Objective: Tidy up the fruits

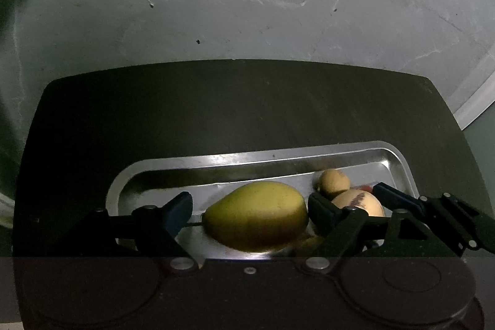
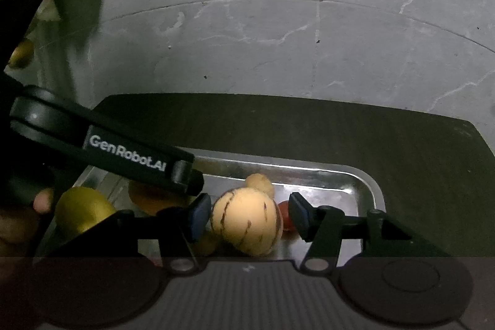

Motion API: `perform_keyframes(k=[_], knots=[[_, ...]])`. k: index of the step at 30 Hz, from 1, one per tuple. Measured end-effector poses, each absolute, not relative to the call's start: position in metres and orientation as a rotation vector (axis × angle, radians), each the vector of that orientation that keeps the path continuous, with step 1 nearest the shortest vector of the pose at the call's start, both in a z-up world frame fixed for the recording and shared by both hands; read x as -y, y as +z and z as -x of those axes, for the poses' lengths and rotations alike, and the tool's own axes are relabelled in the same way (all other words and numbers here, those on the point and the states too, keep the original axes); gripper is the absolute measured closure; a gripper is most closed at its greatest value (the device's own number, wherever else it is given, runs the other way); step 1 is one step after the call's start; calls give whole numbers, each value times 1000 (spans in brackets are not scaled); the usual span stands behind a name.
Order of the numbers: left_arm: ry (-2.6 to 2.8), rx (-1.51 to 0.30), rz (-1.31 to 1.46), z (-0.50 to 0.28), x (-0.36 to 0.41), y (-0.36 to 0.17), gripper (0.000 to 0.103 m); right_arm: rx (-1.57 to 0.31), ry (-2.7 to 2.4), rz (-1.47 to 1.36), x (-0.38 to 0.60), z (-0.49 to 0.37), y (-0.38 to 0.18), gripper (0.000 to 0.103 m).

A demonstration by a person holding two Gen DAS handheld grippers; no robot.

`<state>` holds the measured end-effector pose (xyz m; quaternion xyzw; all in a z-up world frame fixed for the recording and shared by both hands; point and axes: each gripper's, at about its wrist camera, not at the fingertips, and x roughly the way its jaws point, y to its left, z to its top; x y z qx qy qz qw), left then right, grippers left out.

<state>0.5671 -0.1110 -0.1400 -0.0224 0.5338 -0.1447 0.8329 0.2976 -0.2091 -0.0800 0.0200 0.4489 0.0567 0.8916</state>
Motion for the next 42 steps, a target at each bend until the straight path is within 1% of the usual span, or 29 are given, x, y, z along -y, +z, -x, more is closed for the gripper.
perform_keyframes(k=[4, 10, 12, 27, 31, 42], knots=[[-296, -1125, 53, -565, 109, -137, 15, -935, 98, -46, 211, -298, -79, 38], [-287, -1109, 65, -566, 105, -132, 10, -926, 68, -56, 213, -297, -75, 27], [-276, -1098, 66, -565, 103, -129, 8, -917, 58, -60, 213, -296, -72, 21], [-241, -1042, 77, -556, 87, -107, 1, -835, -40, -79, 218, -284, -51, 2], [-241, -1021, 80, -549, 82, -100, 1, -806, -86, -87, 219, -278, -42, 0], [-227, -985, 97, -531, 69, -88, 1, -756, -143, -94, 215, -262, -21, 0]])
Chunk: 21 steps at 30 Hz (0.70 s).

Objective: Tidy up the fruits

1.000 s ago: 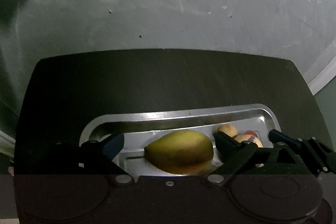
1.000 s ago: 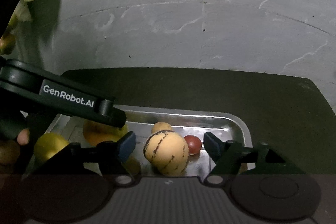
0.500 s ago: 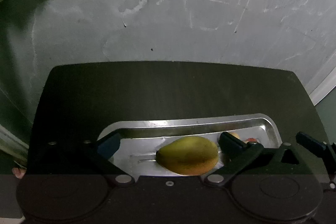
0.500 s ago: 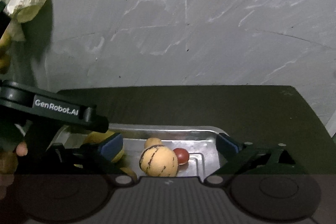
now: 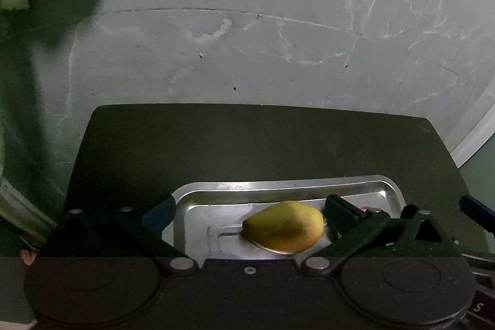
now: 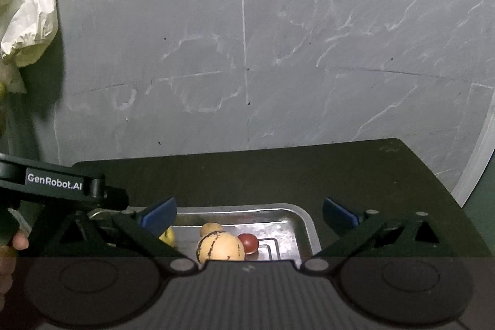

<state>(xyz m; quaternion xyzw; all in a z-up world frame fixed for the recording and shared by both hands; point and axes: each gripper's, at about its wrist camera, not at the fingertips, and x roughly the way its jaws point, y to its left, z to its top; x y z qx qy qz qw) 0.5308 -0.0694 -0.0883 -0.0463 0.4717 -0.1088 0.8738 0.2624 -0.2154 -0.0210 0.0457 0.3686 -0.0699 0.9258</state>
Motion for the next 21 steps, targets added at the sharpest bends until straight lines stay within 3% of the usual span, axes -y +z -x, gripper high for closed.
perform_keyframes(k=[21], knots=[[-151, -960, 63, -503, 46, -91, 1, -741, -213, -121, 204, -233, -12, 0]])
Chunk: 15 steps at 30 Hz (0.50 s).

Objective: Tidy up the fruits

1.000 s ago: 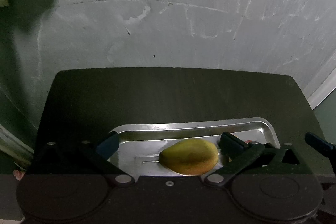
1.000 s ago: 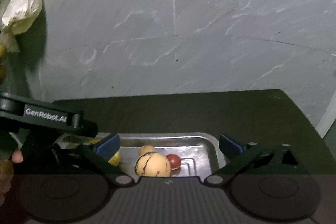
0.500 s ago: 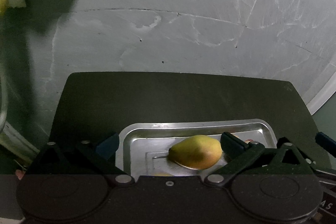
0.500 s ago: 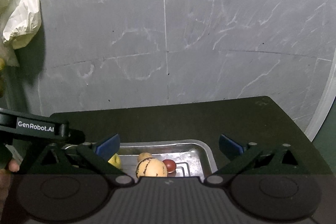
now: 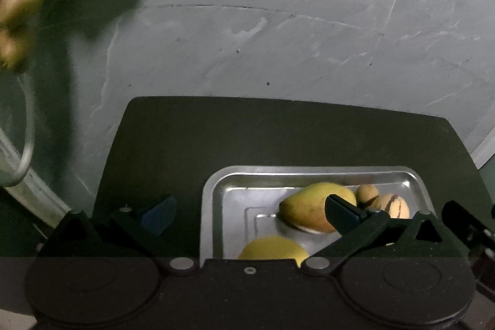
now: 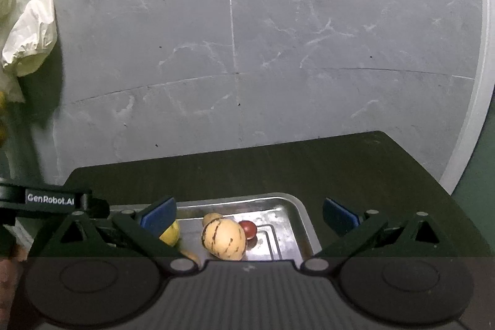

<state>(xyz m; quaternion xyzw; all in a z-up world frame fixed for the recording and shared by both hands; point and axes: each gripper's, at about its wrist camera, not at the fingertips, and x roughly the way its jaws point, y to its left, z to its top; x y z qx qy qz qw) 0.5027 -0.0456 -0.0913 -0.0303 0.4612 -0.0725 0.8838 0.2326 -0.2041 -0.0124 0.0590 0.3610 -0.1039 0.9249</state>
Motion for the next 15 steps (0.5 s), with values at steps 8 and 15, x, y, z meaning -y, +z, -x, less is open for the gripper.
perform_keyframes(k=[8, 15], knots=[[-149, -945, 73, -491, 43, -88, 1, -742, -205, -110, 196, -228, -8, 0], [-99, -931, 86, -479, 45, -79, 1, -733, -137, -102, 198, -224, -3, 0]])
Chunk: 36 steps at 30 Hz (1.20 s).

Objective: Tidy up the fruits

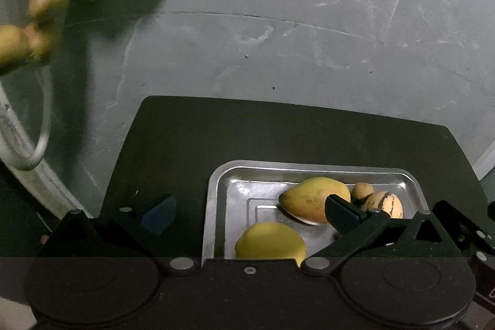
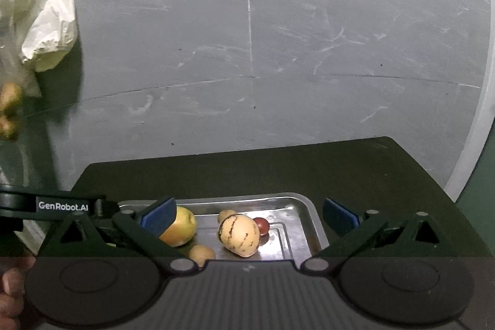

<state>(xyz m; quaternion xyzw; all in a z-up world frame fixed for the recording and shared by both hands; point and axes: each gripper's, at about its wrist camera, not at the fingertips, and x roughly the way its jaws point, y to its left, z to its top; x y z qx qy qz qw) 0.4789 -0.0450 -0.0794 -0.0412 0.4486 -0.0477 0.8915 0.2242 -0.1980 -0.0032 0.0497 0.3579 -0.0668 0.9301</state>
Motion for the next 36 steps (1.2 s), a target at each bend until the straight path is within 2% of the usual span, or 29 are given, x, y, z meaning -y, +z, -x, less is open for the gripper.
perform_keyframes(k=[36], knots=[[101, -850, 71, -400, 97, -47, 1, -668, -17, -110, 260, -179, 26, 0]])
